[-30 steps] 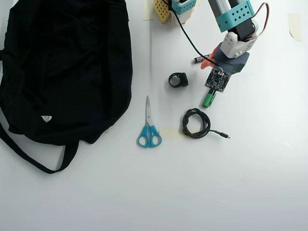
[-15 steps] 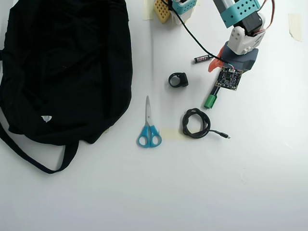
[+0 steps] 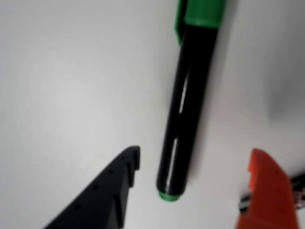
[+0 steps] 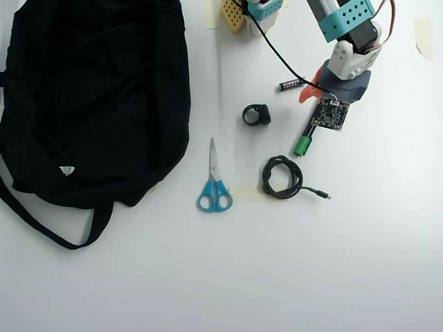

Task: Put the green marker into the black bag

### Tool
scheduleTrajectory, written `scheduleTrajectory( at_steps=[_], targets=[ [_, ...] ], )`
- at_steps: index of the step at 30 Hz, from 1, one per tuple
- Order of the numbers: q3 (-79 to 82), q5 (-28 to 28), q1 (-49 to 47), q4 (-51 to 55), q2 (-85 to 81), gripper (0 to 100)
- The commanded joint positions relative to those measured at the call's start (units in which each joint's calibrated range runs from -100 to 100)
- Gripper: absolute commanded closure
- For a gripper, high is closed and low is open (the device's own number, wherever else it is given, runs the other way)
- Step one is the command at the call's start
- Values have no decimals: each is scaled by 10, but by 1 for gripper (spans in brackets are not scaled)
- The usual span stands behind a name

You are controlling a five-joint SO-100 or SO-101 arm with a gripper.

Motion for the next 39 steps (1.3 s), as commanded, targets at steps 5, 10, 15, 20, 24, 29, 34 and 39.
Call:
scheduleTrajectory(
  at_steps=[5, 10, 15, 20, 24, 29, 34, 39],
  targets=[
    [4, 5, -2, -8, -15, 71],
    [12, 7, 0, -9, -15, 71],
    [-11, 20, -2, -9, -5, 70],
    [-23, 21, -4, -8, -2, 70],
    [-32, 16, -13, -8, 0, 70],
    [-51, 6, -18, -8, 35, 70],
    [-77, 5, -19, -8, 68, 70],
    [-73, 4, -14, -7, 77, 70]
  ],
)
